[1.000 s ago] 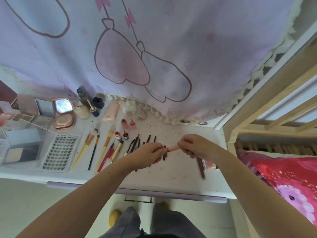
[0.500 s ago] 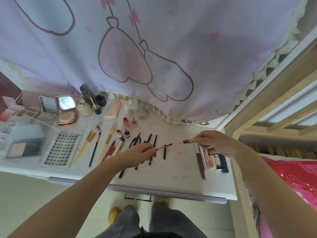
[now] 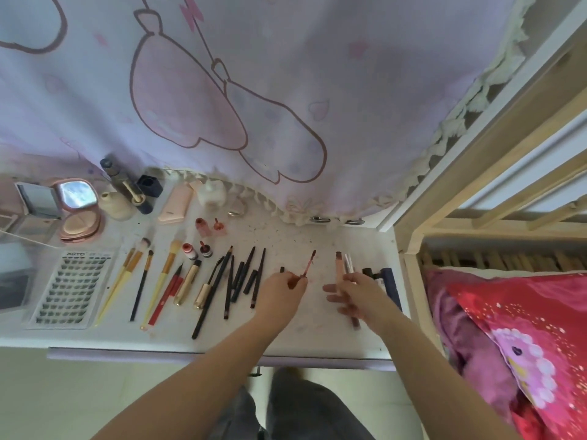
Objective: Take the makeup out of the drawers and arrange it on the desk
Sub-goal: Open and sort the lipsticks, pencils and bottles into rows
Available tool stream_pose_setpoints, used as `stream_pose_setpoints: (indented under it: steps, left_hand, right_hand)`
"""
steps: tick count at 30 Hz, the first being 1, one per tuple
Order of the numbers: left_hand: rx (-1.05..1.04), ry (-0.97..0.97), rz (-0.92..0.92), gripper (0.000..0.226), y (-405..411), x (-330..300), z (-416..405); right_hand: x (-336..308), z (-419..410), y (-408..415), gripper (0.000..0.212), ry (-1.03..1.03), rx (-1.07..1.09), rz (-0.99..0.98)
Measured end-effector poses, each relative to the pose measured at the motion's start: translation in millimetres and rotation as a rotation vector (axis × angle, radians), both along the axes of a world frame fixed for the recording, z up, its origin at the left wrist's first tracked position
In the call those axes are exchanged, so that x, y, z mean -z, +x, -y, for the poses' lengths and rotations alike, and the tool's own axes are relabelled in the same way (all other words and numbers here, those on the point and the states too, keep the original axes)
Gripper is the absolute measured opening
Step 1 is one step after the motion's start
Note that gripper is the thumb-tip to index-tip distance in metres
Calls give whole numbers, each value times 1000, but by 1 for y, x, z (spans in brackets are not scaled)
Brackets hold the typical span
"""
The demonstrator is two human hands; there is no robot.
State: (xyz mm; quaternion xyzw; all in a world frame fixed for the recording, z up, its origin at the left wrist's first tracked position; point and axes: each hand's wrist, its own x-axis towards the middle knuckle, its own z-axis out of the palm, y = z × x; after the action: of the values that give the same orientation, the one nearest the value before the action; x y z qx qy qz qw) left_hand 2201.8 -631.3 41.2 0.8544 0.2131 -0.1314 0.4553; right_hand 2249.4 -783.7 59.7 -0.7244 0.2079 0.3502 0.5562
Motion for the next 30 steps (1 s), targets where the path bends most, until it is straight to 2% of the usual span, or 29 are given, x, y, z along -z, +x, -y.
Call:
stream_pose_setpoints:
  steps: [2, 4, 6, 10, 13, 18, 25, 28, 30]
  left_hand:
    - [86, 290, 53, 31, 5, 13, 5]
    - [190, 461, 42, 31, 8, 22, 4]
    - [260, 547, 4, 33, 9, 27, -1]
    - [349, 681, -4, 36, 5, 34, -19]
    - [376, 736, 2, 31, 3, 34, -31]
    - [361, 756, 27, 27, 1, 32, -42]
    - [388, 728, 50, 28, 0, 27, -45]
    - [394, 669, 202, 16, 4, 21, -33]
    - [450, 618, 255, 18, 10, 16, -16]
  right_hand:
    - [12, -9, -6, 11, -123, -64, 73]
    - [21, -18, -10, 19, -244, -147, 160]
    - [30, -25, -12, 31, -334, -220, 221]
    - [38, -44, -12, 34, -437, -317, 296]
    - [41, -62, -13, 41, -494, -360, 363]
    - [41, -89, -11, 28, -545, -474, 400]
    - [32, -94, -5, 39, -607, -548, 402]
    - [20, -70, 13, 32, -651, -559, 463]
    - [11, -45, 31, 25, -722, -578, 502]
